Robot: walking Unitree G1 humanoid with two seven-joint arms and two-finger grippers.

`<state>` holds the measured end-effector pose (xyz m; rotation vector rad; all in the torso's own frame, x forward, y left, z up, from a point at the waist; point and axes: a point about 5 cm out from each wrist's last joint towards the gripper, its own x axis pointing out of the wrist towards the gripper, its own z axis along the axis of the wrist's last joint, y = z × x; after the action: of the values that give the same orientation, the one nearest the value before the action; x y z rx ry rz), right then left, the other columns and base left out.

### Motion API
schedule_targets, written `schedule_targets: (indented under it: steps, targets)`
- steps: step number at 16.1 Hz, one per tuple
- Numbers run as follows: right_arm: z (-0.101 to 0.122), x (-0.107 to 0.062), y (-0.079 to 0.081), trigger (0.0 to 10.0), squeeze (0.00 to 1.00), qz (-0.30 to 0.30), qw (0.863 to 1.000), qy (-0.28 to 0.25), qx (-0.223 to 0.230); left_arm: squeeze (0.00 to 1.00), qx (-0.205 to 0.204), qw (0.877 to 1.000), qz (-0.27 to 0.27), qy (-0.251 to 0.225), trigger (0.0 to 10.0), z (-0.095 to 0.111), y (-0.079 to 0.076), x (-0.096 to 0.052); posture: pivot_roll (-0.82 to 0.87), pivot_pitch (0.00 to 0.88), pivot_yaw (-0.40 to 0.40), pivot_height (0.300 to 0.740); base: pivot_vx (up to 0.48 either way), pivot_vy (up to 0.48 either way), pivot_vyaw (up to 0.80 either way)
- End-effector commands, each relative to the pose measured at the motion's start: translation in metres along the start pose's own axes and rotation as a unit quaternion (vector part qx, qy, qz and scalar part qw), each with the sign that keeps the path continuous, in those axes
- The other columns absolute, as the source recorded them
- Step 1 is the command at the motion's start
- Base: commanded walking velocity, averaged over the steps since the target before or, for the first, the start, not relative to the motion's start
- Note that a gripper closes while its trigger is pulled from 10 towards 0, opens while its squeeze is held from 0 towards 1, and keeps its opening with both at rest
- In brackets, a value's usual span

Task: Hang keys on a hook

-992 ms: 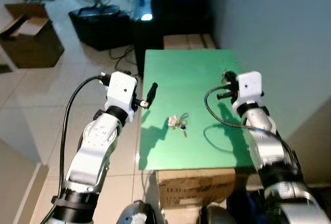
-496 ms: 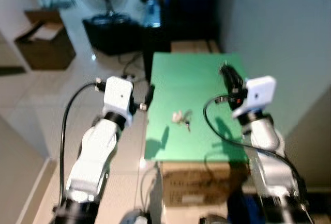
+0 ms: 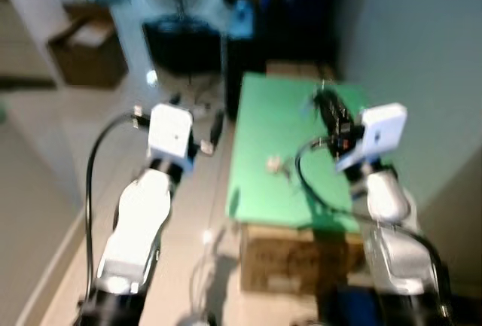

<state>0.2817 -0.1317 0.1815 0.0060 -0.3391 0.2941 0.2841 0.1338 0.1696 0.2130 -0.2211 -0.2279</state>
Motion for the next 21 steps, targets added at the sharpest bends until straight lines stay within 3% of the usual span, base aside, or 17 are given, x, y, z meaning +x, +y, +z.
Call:
schedule_targets:
  steps: [1,2,9,21]
  targets:
    - [0.005,0.002,0.001,10.0,0.00,0.006,1.000,-0.007,0.003,0.00,0.015,1.000,0.007,-0.003,10.0,0.001,0.001,0.001,-0.07,0.000,0.013,0.718,0.000,0.000,0.80]
    - [0.005,0.003,0.002,10.0,0.00,0.006,1.000,-0.006,0.004,0.00,0.031,1.000,0.001,-0.002,10.0,-0.001,0.000,0.001,-0.07,0.000,0.014,0.718,0.000,0.000,0.80]
    - [-0.003,0.001,0.002,10.0,0.00,0.001,1.000,0.026,0.005,0.00,0.019,1.000,-0.005,0.002,10.0,-0.004,-0.005,0.000,-0.07,0.000,0.007,0.718,0.000,0.000,0.80]
    - [-0.010,0.003,-0.004,10.0,0.00,-0.010,0.999,0.051,0.002,0.00,0.004,1.000,-0.011,0.011,10.0,-0.004,-0.008,0.007,-0.08,0.000,0.002,0.718,0.336,0.000,0.80]
